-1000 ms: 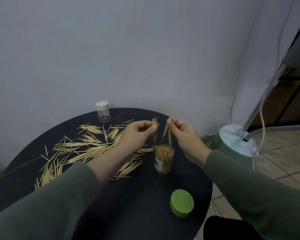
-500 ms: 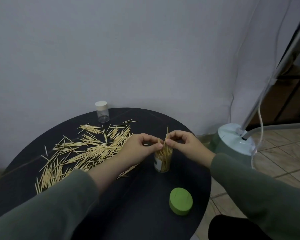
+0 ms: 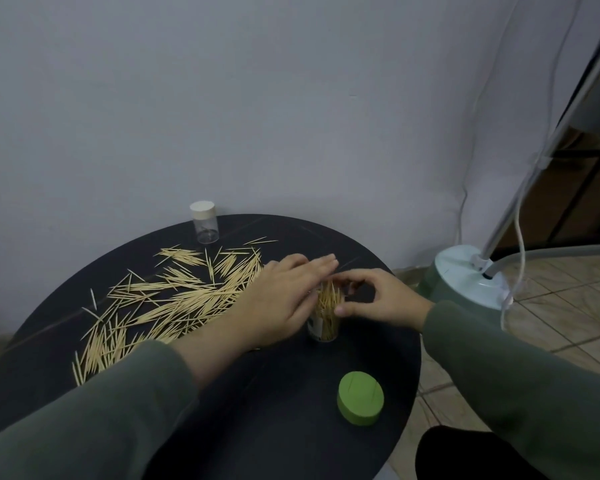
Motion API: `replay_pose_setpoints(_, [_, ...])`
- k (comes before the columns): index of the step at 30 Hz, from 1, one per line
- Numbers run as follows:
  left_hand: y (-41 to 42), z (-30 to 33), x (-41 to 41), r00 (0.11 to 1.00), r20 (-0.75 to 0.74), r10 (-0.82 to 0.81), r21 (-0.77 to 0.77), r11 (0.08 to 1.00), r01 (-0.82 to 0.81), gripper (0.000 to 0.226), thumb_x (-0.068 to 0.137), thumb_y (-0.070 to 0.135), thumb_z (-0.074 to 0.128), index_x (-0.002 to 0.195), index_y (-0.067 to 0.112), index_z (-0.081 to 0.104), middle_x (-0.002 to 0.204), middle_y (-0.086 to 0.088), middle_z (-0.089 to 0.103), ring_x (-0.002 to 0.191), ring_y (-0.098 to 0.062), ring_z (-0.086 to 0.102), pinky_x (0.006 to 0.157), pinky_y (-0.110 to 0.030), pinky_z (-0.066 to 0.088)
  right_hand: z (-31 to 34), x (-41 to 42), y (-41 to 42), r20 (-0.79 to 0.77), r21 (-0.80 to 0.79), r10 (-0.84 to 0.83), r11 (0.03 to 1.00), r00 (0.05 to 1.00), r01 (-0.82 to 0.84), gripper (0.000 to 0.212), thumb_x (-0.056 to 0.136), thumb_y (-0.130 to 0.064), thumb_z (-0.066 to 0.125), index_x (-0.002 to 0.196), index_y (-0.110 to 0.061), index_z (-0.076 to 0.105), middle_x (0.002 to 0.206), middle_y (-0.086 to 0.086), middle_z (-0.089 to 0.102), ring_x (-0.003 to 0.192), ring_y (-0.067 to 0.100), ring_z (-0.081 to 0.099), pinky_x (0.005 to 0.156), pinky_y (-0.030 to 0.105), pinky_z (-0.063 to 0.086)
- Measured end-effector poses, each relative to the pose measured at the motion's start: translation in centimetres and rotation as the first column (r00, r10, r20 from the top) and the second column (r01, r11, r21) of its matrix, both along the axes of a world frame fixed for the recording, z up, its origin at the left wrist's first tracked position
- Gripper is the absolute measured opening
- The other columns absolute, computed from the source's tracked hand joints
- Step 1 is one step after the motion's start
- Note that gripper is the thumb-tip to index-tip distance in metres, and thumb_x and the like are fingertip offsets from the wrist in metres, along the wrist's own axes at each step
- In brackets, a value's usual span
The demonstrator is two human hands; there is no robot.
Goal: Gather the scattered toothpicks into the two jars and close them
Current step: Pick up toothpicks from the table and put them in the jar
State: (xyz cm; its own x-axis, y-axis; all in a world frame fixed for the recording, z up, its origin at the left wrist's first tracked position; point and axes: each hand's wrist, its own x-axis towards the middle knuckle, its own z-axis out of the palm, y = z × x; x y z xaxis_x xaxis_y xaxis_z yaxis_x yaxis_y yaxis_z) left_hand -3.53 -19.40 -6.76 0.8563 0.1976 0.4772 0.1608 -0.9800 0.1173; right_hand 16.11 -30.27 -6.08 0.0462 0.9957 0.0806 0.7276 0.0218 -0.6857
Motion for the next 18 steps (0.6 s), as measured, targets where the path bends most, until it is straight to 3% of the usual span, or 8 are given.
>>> replay_pose_setpoints(3, [0.1,-0.2,-0.1,0.995,-0.077,-0.068,0.134,0.988,0.078,0.048,0.094,0.030,0.037,0.139,0.019,0.049,0.130,0.007,0.060,0.117,-0.018,0.049,0.083,-0.041,0.045,-0.2,-0.3,0.3,0.068,-0.018,0.015,1.000,0.998,-0.013,0.046,0.065,-0.063,0.075,0.105,-0.046,0.061,0.101,-0.020,0.067,0.102,0.001,0.058,0.094,0.031,0.046])
replay_pose_setpoints(6, [0.6,-0.2,-0.3,0.992,-0.074,-0.103,0.175,0.978,0.115,0.041,0.093,0.030,0.040,0.126,0.021,0.062,0.128,0.010,0.063,0.115,-0.020,0.054,0.080,-0.041,0.046,-0.4,-0.3,0.5,0.074,-0.022,0.013,1.000,0.997,-0.012,0.047,0.060,-0.071,0.071,0.100,-0.049,0.064,0.098,-0.020,0.068,0.100,0.002,0.059,0.093,0.036,0.048])
replay_pose_setpoints(11, [1.4,0.1,-0.8,0.998,-0.018,-0.056,0.107,0.993,0.058,0.041,0.091,0.032,0.040,0.122,0.022,0.066,0.125,0.010,0.064,0.116,-0.019,0.052,0.083,-0.039,0.043,-0.3,-0.2,0.7,0.085,-0.049,-0.016,0.999,0.996,0.020,0.047,0.068,-0.054,0.078,0.110,-0.043,0.061,0.100,-0.021,0.063,0.098,0.000,0.055,0.090,0.027,0.046])
replay_pose_setpoints(15, [1.8,-0.2,-0.8,0.988,-0.116,-0.105,0.096,0.989,0.117,0.045,0.091,0.035,0.039,0.129,0.026,0.061,0.137,0.008,0.056,0.123,-0.020,0.046,0.092,-0.044,0.043,0.0,-0.2,0.7,0.075,-0.091,-0.004,0.996,0.997,0.011,0.048,0.072,-0.044,0.079,0.116,-0.037,0.061,0.099,-0.021,0.061,0.100,0.002,0.055,0.090,0.025,0.045])
replay_pose_setpoints(18, [1.6,-0.1,-0.7,0.997,0.009,-0.071,-0.063,0.995,0.071,0.045,0.093,0.035,0.034,0.125,0.025,0.064,0.136,0.008,0.056,0.121,-0.016,0.042,0.098,-0.034,0.037,-0.3,0.6,0.9,0.138,-0.192,0.067,0.981,0.988,-0.040,0.055,0.076,-0.038,0.078,0.126,-0.037,0.054,0.114,-0.018,0.056,0.108,0.007,0.052,0.097,0.029,0.043])
